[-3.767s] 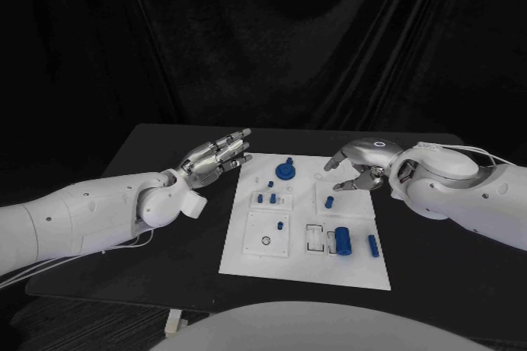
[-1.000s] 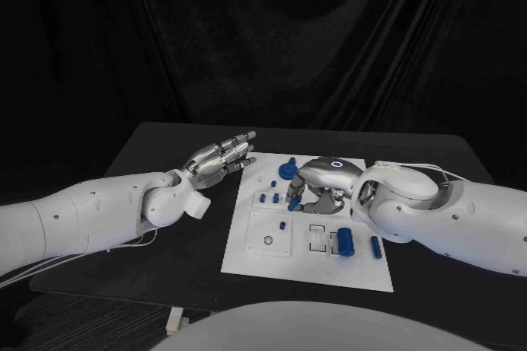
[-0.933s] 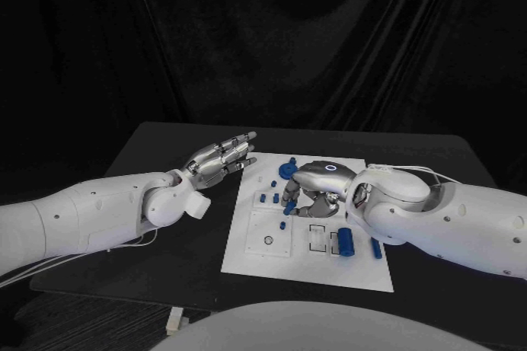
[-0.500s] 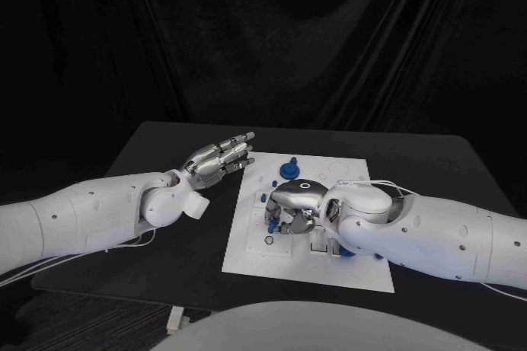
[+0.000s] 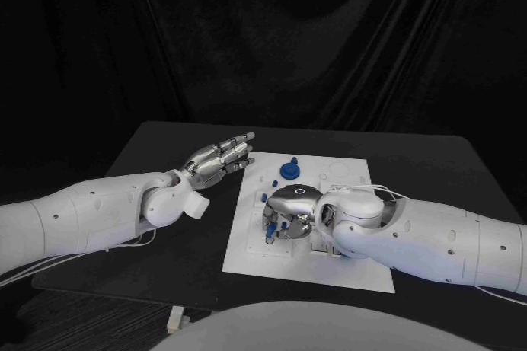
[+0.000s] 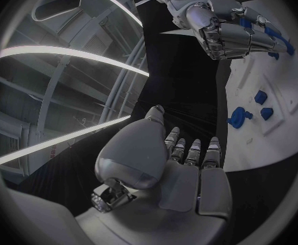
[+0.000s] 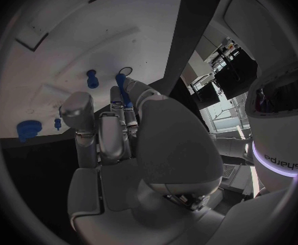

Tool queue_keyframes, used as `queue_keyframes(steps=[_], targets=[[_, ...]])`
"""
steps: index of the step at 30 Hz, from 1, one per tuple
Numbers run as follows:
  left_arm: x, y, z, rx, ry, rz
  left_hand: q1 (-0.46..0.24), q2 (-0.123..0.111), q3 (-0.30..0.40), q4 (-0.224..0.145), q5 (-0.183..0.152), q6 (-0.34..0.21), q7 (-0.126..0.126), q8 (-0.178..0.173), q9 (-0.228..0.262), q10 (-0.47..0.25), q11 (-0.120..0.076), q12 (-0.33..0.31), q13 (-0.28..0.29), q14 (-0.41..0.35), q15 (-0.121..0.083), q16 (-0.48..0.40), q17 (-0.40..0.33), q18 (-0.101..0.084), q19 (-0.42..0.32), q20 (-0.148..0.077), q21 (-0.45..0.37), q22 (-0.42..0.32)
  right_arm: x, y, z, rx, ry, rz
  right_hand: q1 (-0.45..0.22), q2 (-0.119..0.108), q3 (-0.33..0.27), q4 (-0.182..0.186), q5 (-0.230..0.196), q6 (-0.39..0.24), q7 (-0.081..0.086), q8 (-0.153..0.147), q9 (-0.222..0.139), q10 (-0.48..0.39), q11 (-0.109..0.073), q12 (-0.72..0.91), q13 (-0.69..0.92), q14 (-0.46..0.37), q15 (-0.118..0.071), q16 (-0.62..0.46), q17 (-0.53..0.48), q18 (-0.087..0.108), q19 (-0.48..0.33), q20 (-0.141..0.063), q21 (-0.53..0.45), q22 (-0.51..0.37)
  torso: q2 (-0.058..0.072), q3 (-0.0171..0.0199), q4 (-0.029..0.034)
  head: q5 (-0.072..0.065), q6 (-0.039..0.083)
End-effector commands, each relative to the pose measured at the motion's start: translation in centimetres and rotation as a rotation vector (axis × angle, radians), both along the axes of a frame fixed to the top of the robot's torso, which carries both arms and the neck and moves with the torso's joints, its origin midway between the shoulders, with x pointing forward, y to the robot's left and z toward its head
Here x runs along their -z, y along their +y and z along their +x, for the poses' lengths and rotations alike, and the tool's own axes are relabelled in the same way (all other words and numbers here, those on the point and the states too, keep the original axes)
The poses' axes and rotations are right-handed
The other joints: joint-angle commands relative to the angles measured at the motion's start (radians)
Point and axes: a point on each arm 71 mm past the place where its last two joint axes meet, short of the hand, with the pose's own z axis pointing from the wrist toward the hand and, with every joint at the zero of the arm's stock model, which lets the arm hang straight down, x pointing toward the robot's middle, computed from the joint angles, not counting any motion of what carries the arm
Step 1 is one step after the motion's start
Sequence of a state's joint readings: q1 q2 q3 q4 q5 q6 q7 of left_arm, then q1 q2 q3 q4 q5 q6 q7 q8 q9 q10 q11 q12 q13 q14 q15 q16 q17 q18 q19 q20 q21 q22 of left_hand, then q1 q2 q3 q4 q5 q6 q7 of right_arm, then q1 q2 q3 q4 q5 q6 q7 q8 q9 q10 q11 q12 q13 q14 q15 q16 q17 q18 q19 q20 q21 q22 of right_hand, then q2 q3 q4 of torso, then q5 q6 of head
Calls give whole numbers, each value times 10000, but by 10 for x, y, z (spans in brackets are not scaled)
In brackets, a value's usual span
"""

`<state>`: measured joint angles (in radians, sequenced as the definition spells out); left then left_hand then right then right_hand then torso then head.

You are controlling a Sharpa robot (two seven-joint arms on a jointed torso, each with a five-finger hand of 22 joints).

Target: Assemble the parts on the task board

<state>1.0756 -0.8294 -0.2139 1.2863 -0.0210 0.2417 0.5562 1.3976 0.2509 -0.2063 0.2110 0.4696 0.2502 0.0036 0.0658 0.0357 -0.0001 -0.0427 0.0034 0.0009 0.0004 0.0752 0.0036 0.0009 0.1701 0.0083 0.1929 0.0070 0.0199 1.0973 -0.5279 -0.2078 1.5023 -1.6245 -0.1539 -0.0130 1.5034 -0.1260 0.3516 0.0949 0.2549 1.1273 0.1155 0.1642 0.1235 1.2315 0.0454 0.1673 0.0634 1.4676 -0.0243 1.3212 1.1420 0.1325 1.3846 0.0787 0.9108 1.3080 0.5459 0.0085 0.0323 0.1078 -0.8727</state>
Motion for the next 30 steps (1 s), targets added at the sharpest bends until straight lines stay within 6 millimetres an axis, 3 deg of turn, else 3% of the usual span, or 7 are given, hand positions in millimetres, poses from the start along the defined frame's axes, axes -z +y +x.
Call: queue_keyframes(steps=[1,30], targets=[[0,-2,-1,62,-40,-176,16,94,24,-77,78,28,38,45,8,1,99,-34,-9,-4,59,-36,-9,95,-7,61,-6,14,2,0,-1,-59,-19,-178,62,54,13,-65,32,89,-34,-10,590,33,44,-45,11,79,-37,19,-2,-183,2,-35,30,1116,-10,0,-18,35,1],[2,-3,-1,124,103,-92,37,233,94,-90,96,-26,41,36,1,1,106,-34,-9,-4,89,-36,-9,91,-7,79,-8,8,9,1,-7,-109,257,-392,79,34,41,-130,152,73,-20,-42,619,76,50,-94,22,64,-31,-17,-48,-172,-21,-31,-33,1103,-23,0,-15,105,1]])
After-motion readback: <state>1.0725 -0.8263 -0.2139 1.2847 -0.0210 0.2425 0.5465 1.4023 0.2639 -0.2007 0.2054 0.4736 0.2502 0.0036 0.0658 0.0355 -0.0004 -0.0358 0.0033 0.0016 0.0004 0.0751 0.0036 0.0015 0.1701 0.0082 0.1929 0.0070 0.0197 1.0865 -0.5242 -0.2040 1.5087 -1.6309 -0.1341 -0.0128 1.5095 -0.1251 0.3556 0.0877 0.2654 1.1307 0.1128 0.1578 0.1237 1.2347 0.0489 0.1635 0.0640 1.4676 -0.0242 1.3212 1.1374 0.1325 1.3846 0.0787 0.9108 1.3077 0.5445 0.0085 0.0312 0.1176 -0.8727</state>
